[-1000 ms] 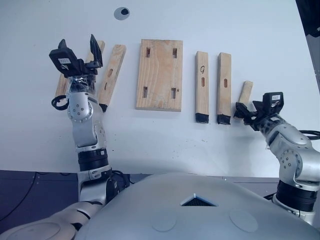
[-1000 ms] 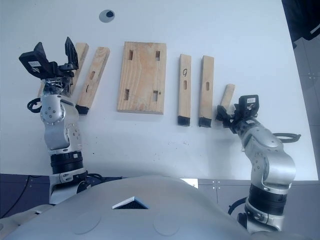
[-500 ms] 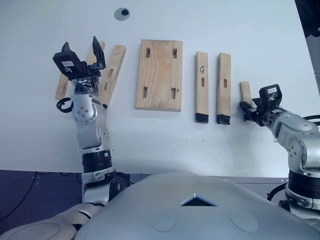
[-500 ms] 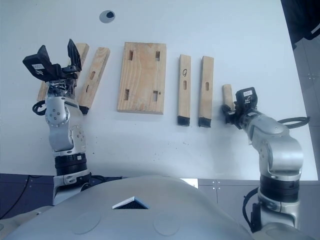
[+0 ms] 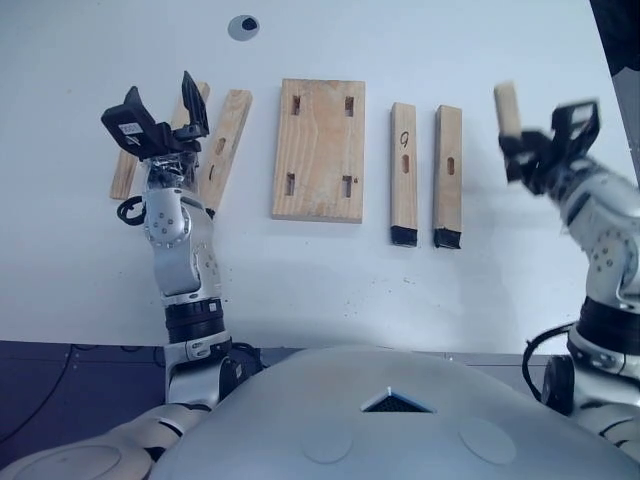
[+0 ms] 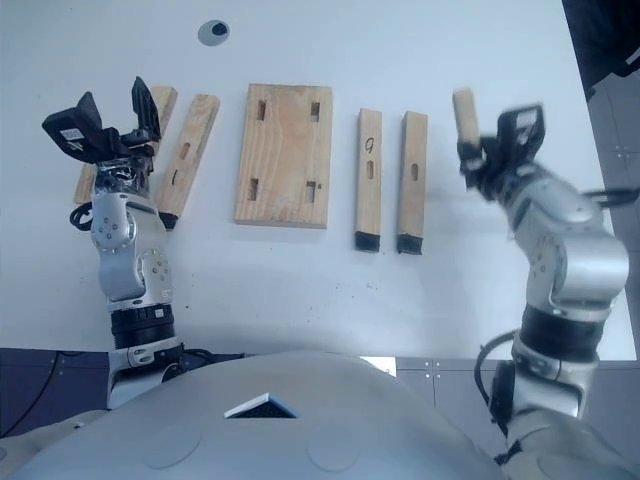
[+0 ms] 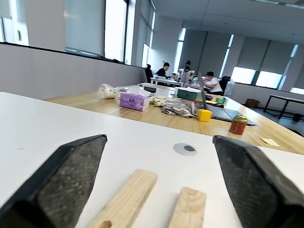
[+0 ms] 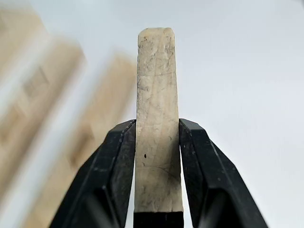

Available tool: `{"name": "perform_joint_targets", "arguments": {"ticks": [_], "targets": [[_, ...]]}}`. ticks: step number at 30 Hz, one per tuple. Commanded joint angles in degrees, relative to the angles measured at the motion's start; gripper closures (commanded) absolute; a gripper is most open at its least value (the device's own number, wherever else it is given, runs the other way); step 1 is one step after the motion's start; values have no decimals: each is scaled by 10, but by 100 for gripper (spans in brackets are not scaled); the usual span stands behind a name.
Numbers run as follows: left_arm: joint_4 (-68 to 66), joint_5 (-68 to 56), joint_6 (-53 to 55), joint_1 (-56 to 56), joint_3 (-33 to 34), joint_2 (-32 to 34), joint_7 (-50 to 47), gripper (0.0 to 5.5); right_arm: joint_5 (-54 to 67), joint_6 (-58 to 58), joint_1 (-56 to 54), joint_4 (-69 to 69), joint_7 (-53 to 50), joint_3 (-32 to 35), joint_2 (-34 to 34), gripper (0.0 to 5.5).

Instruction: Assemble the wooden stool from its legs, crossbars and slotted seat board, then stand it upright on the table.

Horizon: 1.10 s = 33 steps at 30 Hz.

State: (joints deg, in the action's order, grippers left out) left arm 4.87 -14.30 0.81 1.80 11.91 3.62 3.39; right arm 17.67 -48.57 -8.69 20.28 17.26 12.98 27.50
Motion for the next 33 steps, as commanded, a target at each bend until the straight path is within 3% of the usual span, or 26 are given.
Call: {"name": "perform_joint_targets", "arguments": {"ticks": [1, 5, 12, 21, 29, 33], "targets": [[51, -103, 98, 59, -13, 8, 52, 140, -14, 153, -66, -64, 24, -7, -17, 421], [135, -235, 269, 131, -36, 29, 68, 140, -16, 298, -131, -95, 111, -61, -11, 421], [196, -408, 408, 227, 16, 30, -27, 140, 14, 241, -181, -9, 154, -95, 4, 421], [219, -498, 453, 225, -15, 17, -80, 140, -7, 181, -161, 59, 130, -182, -14, 421], [207, -508, 454, 218, -35, 13, -89, 140, -7, 182, -166, 80, 124, -217, -36, 421], [205, -515, 452, 217, -36, 11, -92, 190, -8, 183, -166, 83, 124, -226, -38, 421]]}}
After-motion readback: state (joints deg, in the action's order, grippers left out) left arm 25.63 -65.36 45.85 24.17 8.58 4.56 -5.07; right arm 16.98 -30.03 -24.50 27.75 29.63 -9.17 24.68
